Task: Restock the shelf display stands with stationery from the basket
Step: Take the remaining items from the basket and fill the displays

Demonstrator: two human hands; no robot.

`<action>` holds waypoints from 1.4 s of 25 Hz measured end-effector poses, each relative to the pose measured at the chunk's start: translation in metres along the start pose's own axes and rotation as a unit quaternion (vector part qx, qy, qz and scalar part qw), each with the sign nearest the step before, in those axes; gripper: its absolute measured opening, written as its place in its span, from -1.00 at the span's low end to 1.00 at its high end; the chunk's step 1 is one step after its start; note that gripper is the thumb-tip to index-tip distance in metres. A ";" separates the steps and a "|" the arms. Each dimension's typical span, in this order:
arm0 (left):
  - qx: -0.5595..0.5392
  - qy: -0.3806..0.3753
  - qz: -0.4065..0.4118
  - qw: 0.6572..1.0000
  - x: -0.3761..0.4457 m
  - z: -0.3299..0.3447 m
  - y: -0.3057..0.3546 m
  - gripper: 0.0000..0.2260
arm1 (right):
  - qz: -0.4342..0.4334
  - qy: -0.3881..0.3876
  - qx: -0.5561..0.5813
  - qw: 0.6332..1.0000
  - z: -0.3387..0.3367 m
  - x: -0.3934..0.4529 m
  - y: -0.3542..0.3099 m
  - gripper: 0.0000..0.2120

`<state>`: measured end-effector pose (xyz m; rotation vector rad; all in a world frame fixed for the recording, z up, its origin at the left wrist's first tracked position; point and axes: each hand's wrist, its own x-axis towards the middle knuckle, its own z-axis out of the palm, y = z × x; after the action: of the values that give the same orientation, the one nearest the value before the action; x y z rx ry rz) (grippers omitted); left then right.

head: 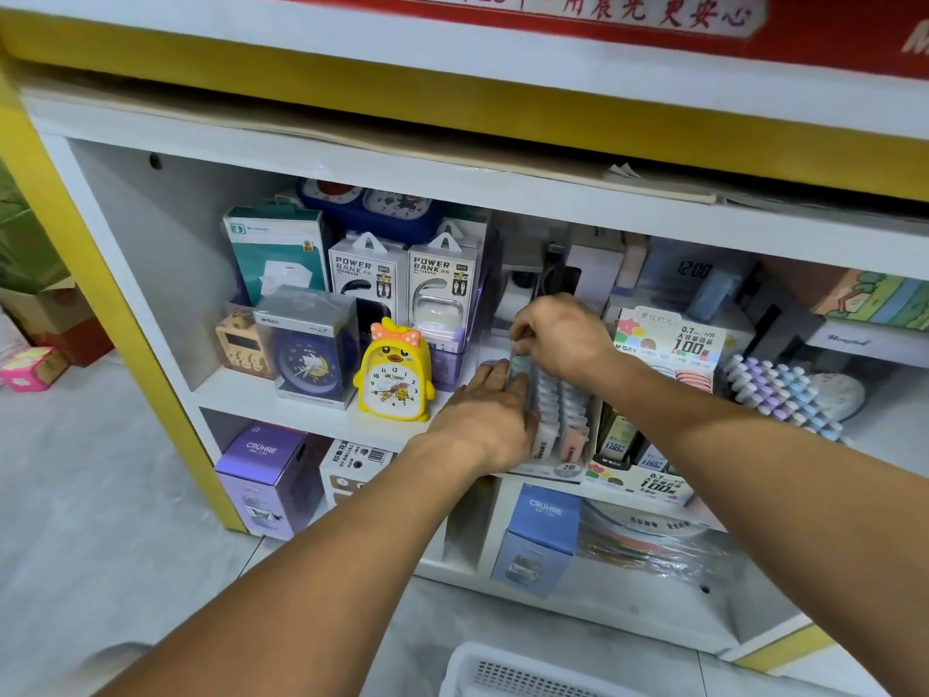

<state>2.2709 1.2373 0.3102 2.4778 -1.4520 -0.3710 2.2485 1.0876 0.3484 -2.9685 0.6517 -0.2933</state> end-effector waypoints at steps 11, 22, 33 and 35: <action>-0.009 -0.004 0.000 1.000 0.001 0.000 0.001 -0.46 | 0.010 -0.019 -0.018 1.000 0.001 0.000 0.003 -0.84; 0.011 0.011 -0.011 1.000 0.002 -0.003 0.009 -0.46 | 0.025 -0.019 0.018 0.999 -0.018 -0.044 0.003 -0.60; 0.055 0.002 -0.031 0.998 0.029 0.021 0.046 -0.41 | 0.054 0.066 0.011 0.996 -0.052 -0.128 0.052 -0.69; 0.082 0.002 -0.044 0.996 0.034 0.025 0.046 -0.41 | 0.082 0.068 0.037 0.994 -0.051 -0.135 0.064 -0.63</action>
<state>2.2413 1.1834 0.2987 2.6763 -1.4291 -0.2723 2.0919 1.0845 0.3673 -2.8220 0.8738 -0.4978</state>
